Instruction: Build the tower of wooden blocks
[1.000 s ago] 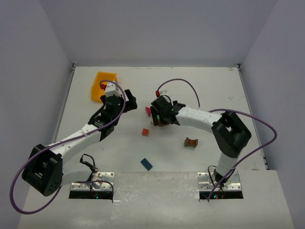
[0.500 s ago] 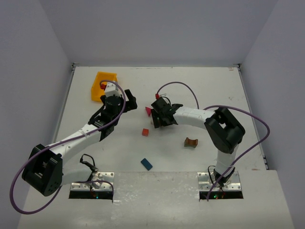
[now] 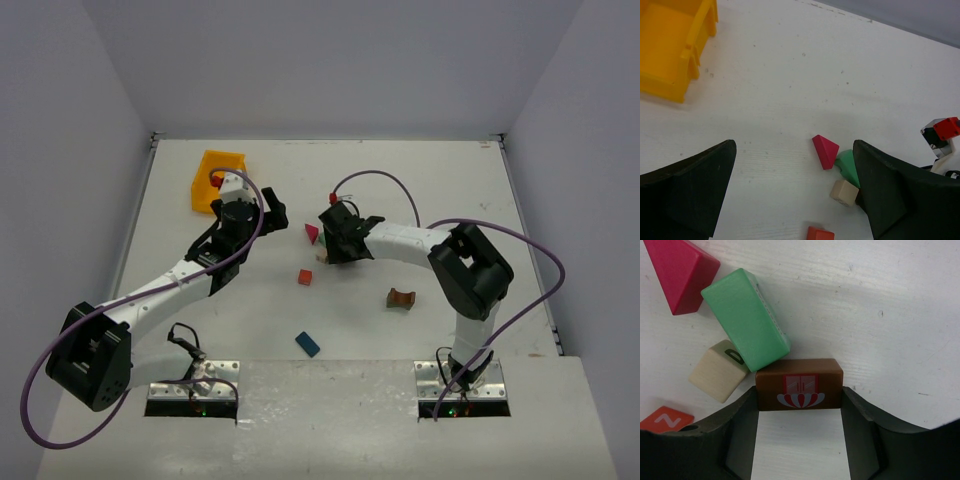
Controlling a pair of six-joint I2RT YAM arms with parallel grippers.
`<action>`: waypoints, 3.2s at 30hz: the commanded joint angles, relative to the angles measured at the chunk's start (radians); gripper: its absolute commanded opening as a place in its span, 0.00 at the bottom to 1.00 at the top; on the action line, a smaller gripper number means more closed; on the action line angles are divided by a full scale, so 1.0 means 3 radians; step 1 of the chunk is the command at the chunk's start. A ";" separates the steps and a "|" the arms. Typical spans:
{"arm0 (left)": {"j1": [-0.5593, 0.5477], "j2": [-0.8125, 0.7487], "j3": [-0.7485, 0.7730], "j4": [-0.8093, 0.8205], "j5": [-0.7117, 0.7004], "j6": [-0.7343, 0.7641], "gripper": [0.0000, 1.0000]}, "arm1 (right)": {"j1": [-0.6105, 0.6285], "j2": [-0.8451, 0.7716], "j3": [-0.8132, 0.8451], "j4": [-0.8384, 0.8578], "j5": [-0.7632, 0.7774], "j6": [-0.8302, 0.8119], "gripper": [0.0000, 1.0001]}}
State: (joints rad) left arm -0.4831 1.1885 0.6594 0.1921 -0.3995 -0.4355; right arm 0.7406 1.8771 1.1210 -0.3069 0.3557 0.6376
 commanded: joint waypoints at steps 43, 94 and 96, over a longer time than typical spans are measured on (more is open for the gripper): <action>0.0030 0.0063 0.0031 0.0142 -0.0039 -0.0052 1.00 | -0.0019 -0.2450 -0.1131 -0.1798 0.0436 0.1292 0.26; 0.0030 0.0073 0.0031 0.0153 0.0002 -0.0037 1.00 | -0.0020 -0.2304 -0.1241 -0.1656 0.0364 0.1321 0.35; 0.0030 0.0068 0.0031 0.0160 0.0005 -0.0039 1.00 | -0.0020 -0.2317 -0.1246 -0.1651 0.0361 0.1329 0.35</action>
State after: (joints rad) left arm -0.4831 1.2095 0.6594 0.1917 -0.4065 -0.4461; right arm 0.7361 1.1927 0.7479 -0.8127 0.4416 1.0027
